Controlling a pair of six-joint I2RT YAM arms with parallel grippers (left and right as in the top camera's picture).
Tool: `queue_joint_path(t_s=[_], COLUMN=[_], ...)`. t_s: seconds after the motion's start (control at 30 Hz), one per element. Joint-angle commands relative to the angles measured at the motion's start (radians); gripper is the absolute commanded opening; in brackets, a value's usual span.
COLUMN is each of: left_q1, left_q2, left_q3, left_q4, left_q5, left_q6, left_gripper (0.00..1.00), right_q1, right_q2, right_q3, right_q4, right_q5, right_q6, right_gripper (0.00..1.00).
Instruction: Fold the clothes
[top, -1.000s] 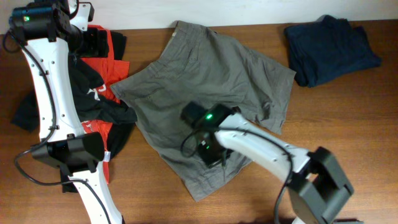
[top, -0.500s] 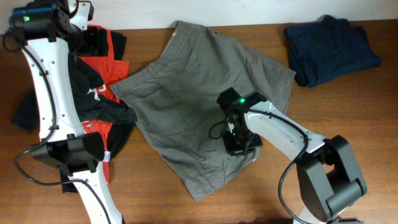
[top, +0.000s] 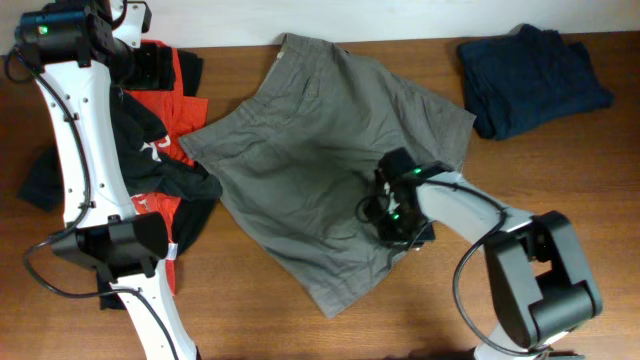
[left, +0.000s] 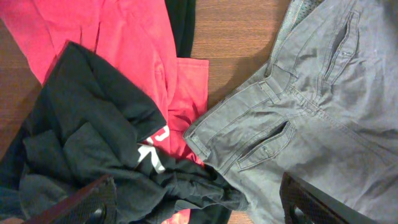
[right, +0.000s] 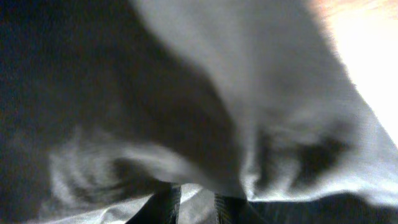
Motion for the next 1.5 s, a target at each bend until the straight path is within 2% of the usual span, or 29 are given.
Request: queue_joint_path(t_s=[0.0, 0.13, 0.37, 0.57, 0.7, 0.8, 0.97, 1.1, 1.3, 1.37, 1.47], left_q1=[-0.024, -0.038, -0.075, -0.108, -0.133, -0.134, -0.134, -0.134, -0.134, -0.134, -0.143], left_q2=[0.012, 0.013, 0.056, 0.117, 0.123, 0.115, 0.035, -0.068, -0.180, -0.180, -0.179], left_q3=[-0.006, -0.006, -0.006, -0.007, -0.007, -0.004, -0.004, -0.004, -0.004, -0.045, -0.173], left_q4=[-0.008, -0.018, -0.038, -0.063, -0.100, -0.121, -0.121, -0.120, -0.120, -0.120, -0.120], left_q5=[0.003, 0.004, 0.004, 0.004, 0.004, 0.005, 0.004, 0.004, 0.003, 0.004, 0.004], left_q6=[0.013, 0.013, 0.014, 0.047, 0.111, 0.129, 0.126, 0.124, 0.052, -0.005, -0.024], left_gripper=[0.84, 0.84, 0.84, 0.84, 0.84, 0.84, 0.84, 0.84, 0.84, 0.84, 0.84], right_q1=[-0.126, -0.237, -0.485, -0.622, -0.609, -0.591, -0.587, -0.587, -0.587, -0.587, -0.587], right_q2=[-0.006, -0.005, -0.006, -0.008, -0.064, -0.174, -0.420, -0.567, -0.747, -0.795, -0.821], right_q3=[-0.006, -0.006, 0.001, 0.106, 0.193, 0.256, 0.338, 0.339, 0.339, 0.331, 0.284], right_q4=[0.029, 0.047, 0.105, 0.005, -0.079, -0.161, -0.327, -0.431, -0.670, -0.694, -0.678], right_q5=[0.043, 0.083, 0.065, -0.059, -0.128, -0.162, -0.161, -0.161, -0.161, -0.156, -0.146], right_q6=[0.010, -0.006, -0.125, -0.211, -0.211, -0.207, -0.207, -0.199, -0.171, -0.142, -0.142], right_gripper=[0.24, 0.25, 0.29, 0.28, 0.28, 0.29, 0.44, 0.51, 0.54, 0.55, 0.59])
